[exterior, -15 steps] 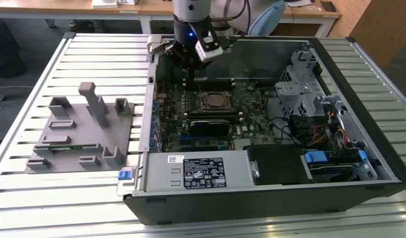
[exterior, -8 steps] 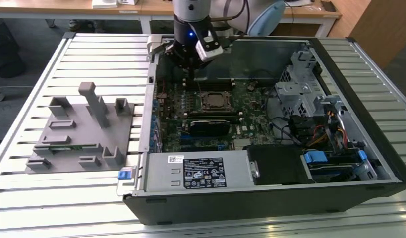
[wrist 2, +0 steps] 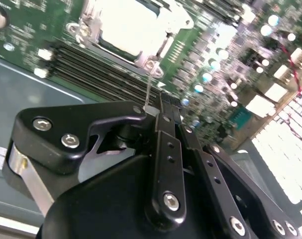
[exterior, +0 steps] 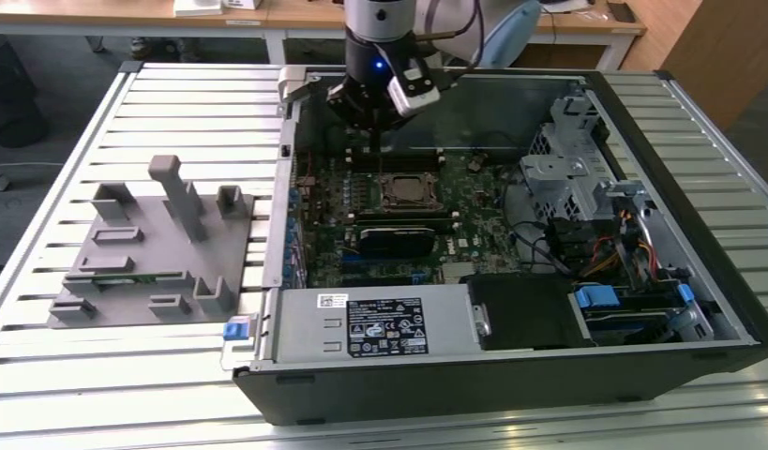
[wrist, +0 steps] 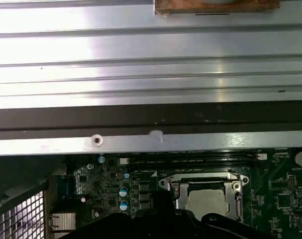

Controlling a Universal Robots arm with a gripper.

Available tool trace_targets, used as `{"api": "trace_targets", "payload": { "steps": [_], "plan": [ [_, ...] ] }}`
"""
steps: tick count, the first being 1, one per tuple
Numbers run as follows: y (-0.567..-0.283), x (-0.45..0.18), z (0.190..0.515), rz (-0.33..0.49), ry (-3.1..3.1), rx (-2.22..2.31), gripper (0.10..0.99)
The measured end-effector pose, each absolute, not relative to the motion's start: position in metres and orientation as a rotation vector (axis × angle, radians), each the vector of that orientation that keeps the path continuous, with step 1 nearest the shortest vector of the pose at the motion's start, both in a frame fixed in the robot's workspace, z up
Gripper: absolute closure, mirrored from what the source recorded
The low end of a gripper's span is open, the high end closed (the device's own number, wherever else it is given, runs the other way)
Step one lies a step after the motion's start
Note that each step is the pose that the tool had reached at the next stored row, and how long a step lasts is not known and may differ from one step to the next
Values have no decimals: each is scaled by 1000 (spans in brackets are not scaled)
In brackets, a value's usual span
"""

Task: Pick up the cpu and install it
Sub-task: 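Install the first cpu locking lever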

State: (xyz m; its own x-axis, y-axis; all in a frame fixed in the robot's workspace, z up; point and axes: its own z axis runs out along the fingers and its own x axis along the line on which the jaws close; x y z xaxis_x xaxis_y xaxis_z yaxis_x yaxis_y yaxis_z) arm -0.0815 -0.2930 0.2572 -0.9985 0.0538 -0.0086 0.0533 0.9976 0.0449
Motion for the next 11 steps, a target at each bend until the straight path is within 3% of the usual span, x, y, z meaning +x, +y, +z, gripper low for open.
{"api": "trace_targets", "payload": {
  "steps": [8,11],
  "plan": [
    [-293,-59,256,70,3130,75,980],
    [-295,-59,256,137,3129,75,980]
  ]
}}
